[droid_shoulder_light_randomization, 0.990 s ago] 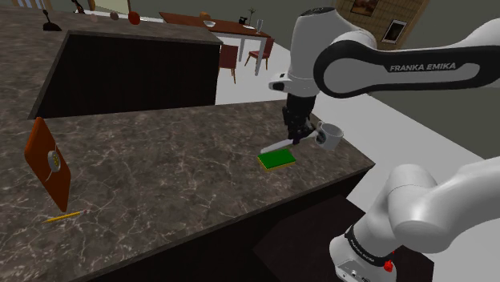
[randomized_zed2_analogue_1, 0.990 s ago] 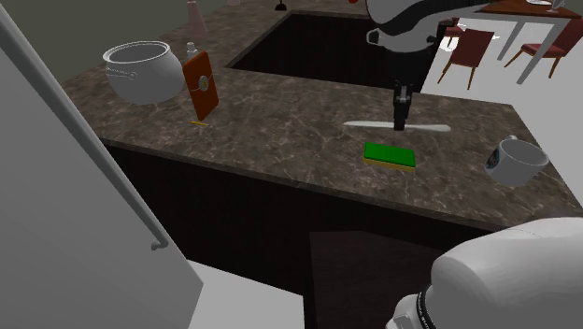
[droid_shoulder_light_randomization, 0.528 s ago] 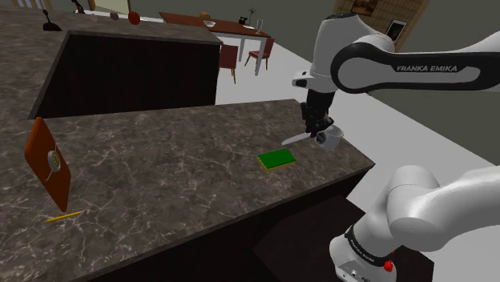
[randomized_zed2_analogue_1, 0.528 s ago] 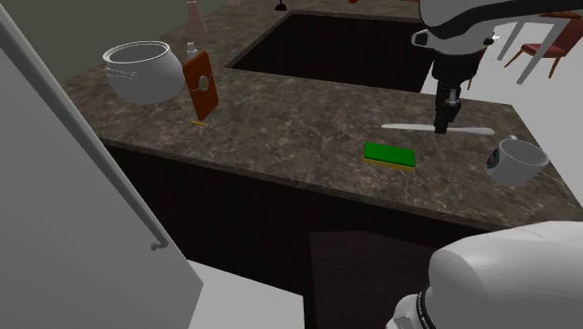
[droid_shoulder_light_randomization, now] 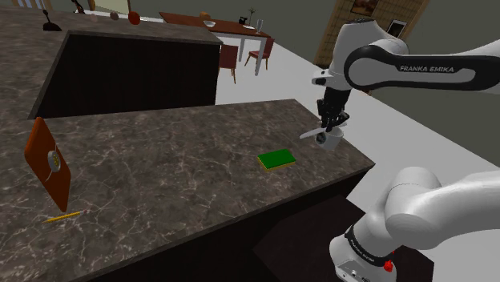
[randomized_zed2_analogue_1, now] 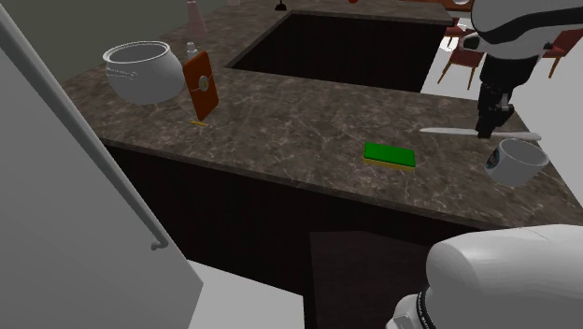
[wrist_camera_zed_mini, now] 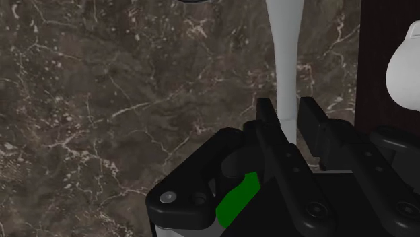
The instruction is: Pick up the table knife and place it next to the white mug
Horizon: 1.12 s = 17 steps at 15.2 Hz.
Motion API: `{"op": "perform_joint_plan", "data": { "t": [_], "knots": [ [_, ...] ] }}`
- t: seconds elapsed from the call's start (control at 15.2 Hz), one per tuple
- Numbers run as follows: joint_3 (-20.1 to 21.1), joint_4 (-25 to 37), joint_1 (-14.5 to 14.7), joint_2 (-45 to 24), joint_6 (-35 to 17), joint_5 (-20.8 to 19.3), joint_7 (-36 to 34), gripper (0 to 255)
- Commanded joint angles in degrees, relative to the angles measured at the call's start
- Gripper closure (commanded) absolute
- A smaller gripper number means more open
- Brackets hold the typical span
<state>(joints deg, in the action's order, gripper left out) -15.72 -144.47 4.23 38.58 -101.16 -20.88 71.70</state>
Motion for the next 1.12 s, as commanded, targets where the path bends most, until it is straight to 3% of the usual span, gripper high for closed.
{"op": "perform_joint_plan", "data": {
  "t": [0.0,1.06],
  "knots": [
    [-0.6,-1.0,-0.3,-0.3,-1.4,-0.5,0.3,255],
    [-3.3,-10.4,-0.9,-4.7,-15.0,-3.3,-2.2,255]
  ]
}}
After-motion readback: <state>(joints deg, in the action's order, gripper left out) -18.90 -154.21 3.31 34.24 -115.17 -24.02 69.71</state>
